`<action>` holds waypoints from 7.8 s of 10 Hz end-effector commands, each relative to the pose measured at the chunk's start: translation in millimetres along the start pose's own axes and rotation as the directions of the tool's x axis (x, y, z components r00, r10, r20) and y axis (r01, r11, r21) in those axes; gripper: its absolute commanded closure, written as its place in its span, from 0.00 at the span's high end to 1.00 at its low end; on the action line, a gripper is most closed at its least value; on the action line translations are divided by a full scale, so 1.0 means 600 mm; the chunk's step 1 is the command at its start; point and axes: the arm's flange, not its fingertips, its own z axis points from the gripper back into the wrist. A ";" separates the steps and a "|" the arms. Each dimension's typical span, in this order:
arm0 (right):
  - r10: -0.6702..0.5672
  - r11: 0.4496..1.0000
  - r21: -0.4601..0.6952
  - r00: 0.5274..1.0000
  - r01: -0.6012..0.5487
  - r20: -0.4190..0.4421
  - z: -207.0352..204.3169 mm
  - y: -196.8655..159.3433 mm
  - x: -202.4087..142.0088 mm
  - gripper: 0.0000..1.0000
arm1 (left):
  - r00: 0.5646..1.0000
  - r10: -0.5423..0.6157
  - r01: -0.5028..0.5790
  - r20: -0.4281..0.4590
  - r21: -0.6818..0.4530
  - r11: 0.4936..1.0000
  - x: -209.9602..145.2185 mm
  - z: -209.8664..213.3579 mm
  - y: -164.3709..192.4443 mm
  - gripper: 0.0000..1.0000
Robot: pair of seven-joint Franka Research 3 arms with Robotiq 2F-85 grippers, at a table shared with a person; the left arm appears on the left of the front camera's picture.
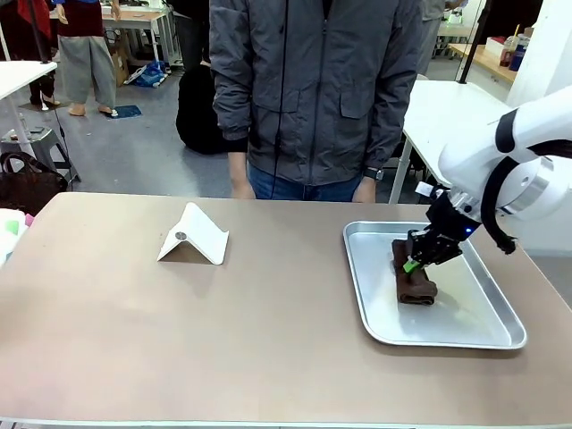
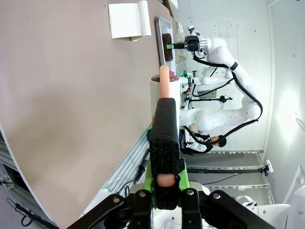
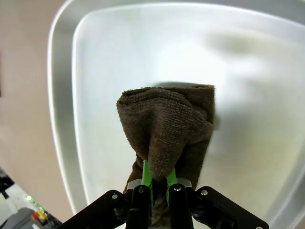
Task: Clean the surface of the table.
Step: Clean the area not pointed to by the person, then return the Lint Roller and towel to their original positions.
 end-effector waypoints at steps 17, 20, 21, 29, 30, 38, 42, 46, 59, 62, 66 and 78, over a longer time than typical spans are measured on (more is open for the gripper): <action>-0.245 0.328 0.908 0.952 0.260 -0.184 0.240 -0.152 -0.134 0.13 | 1.000 0.008 -0.008 0.021 -0.007 1.000 -0.001 -0.005 -0.009 0.22; -0.300 0.420 0.865 0.941 0.276 -0.154 0.251 -0.190 -0.145 0.13 | 1.000 0.008 -0.008 0.021 -0.007 1.000 -0.001 -0.005 -0.009 0.22; -0.360 0.450 0.845 0.925 0.289 -0.125 0.247 -0.203 -0.146 0.13 | 1.000 0.008 -0.008 0.021 -0.007 1.000 -0.001 -0.005 -0.009 0.22; -0.339 0.438 0.857 0.933 0.272 -0.123 0.244 -0.217 -0.137 0.13 | 1.000 0.008 -0.008 0.021 -0.007 1.000 -0.001 -0.005 -0.009 0.22; -0.339 0.438 0.857 0.933 0.272 -0.123 0.244 -0.217 -0.137 0.13 | 1.000 0.008 -0.008 0.021 -0.007 1.000 -0.001 -0.005 -0.009 0.22; -0.339 0.438 0.857 0.933 0.272 -0.123 0.244 -0.217 -0.137 0.13 | 1.000 0.008 -0.008 0.021 -0.007 1.000 -0.001 -0.005 -0.009 0.22; -0.317 0.481 0.855 0.948 0.197 -0.040 0.242 -0.169 -0.109 0.13 | 0.999 0.008 -0.006 -0.047 0.048 0.999 0.020 -0.027 -0.040 0.22; -0.182 0.588 0.803 0.983 0.098 0.013 0.206 0.006 -0.007 0.13 | 1.000 0.015 -0.017 0.012 0.176 0.984 0.105 -0.202 -0.223 0.22; 0.058 0.657 0.750 0.986 0.080 -0.156 -0.054 0.245 0.022 0.13 | 0.995 0.058 -0.075 0.078 0.240 0.968 0.188 -0.440 -0.296 0.22; 0.000 0.708 0.697 0.988 0.108 -0.153 -0.071 0.258 0.033 0.13 | 0.997 0.065 -0.079 0.052 0.338 0.938 0.212 -0.482 -0.297 0.22; -0.032 0.758 0.644 0.991 0.107 -0.128 -0.073 0.257 0.005 0.13 | 0.994 0.113 -0.100 0.009 0.549 0.830 0.280 -0.566 -0.323 0.22; -0.022 0.790 0.601 0.986 0.118 -0.165 -0.073 0.257 0.009 0.13 | 0.994 0.105 -0.091 0.020 0.675 0.732 0.381 -0.656 -0.249 0.22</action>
